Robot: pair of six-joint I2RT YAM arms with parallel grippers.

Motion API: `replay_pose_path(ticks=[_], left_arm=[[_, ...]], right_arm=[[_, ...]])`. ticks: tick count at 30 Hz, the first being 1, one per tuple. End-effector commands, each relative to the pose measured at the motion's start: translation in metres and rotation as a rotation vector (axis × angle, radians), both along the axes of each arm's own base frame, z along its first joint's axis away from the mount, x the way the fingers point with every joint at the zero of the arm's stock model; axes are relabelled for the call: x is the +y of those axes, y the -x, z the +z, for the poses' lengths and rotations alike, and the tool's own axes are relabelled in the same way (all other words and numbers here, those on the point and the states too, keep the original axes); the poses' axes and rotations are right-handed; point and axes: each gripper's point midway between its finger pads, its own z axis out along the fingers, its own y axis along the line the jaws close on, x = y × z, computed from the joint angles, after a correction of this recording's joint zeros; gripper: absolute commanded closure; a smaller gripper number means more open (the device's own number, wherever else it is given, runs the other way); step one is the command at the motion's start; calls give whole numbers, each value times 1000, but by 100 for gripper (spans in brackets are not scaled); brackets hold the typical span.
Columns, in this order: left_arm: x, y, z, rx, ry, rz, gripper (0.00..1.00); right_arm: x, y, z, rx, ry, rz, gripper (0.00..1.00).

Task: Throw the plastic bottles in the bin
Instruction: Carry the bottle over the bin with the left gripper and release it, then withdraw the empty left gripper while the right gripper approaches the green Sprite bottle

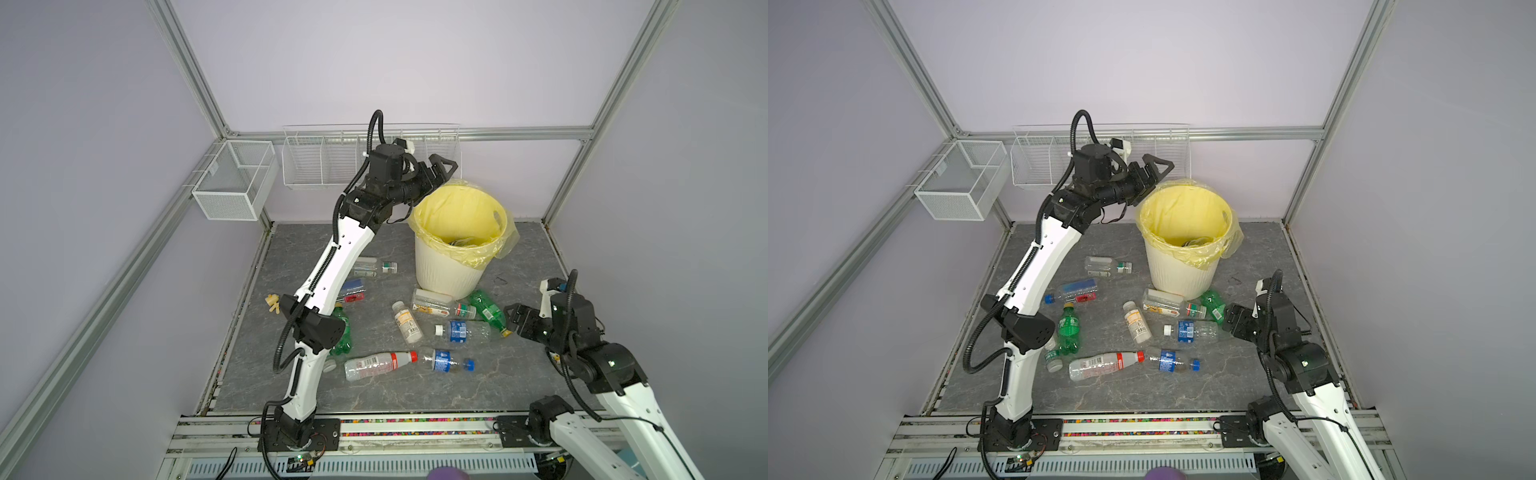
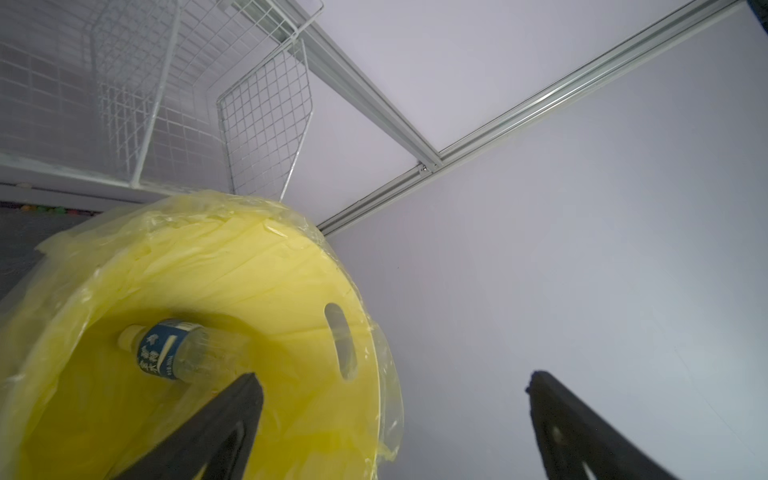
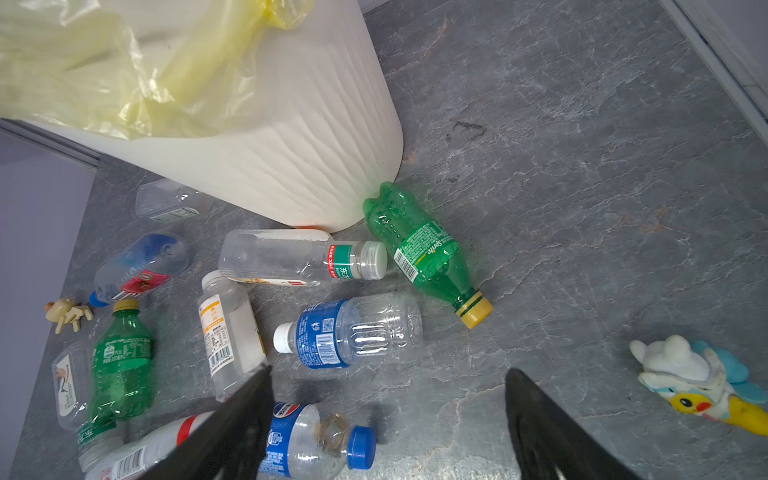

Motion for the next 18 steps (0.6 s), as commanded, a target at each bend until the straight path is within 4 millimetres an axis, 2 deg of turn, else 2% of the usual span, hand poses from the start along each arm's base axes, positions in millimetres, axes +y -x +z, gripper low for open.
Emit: replay_pose_path(ticks=[1, 4, 8, 14, 18], left_arm=[[42, 31, 40, -91, 16, 16, 0], [66, 46, 45, -133, -5, 57, 0], [89, 63, 39, -158, -49, 81, 0], [119, 74, -4, -70, -78, 83, 0], [141, 84, -23, -62, -103, 120, 0]], right_arm=[[-6, 2, 4, -8, 35, -10, 12], [-8, 1, 2, -2, 41, -21, 12], [-10, 0, 2, -4, 48, -29, 12], [-7, -1, -8, 40, 63, -7, 12], [-4, -3, -16, 76, 68, 8, 12]])
